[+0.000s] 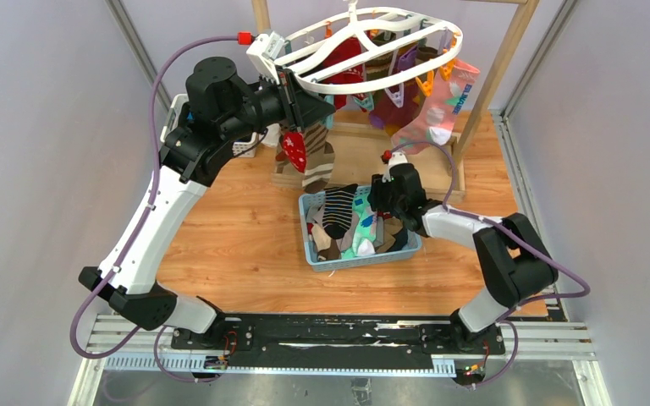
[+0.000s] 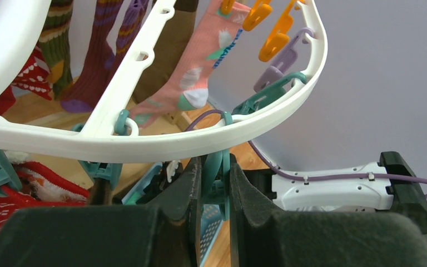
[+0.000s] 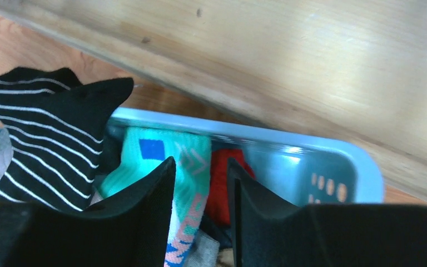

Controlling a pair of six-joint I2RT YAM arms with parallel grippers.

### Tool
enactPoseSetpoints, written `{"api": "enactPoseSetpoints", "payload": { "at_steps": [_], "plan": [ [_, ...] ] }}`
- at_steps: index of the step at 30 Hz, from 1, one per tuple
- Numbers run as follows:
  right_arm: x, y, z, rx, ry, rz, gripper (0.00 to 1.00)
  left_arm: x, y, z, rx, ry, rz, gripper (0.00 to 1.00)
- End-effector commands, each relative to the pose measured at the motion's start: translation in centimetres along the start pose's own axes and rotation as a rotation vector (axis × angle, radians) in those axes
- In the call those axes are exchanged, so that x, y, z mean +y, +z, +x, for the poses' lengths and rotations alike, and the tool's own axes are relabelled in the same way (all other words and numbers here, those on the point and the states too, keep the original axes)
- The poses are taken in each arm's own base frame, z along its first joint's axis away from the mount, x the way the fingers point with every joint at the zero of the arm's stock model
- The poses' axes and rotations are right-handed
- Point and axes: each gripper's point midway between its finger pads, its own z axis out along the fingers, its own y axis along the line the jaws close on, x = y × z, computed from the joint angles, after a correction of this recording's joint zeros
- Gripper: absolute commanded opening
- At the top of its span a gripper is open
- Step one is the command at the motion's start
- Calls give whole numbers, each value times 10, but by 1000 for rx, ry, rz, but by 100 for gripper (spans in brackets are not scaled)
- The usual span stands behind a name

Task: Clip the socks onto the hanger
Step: Pick up the sock from the bin.

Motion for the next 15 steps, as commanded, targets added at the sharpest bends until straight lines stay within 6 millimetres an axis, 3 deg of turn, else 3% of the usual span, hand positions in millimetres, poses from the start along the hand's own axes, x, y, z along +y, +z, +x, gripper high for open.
{"api": "enactPoseSetpoints", "payload": {
  "at_steps": [1, 8, 13, 15],
  "plan": [
    [13, 11, -3, -9, 43, -99, 36, 13, -7, 19, 81, -17, -57, 0],
    [15, 14, -9, -71, 62, -145, 22, 15, -6, 21, 90, -16, -58, 0],
    [16, -8, -29, -162, 37, -148, 1, 15, -5, 21, 96, -27, -62, 0],
    [17, -19, -37, -197, 31, -153, 0, 16, -5, 22, 100, -25, -64, 0]
  ]
}}
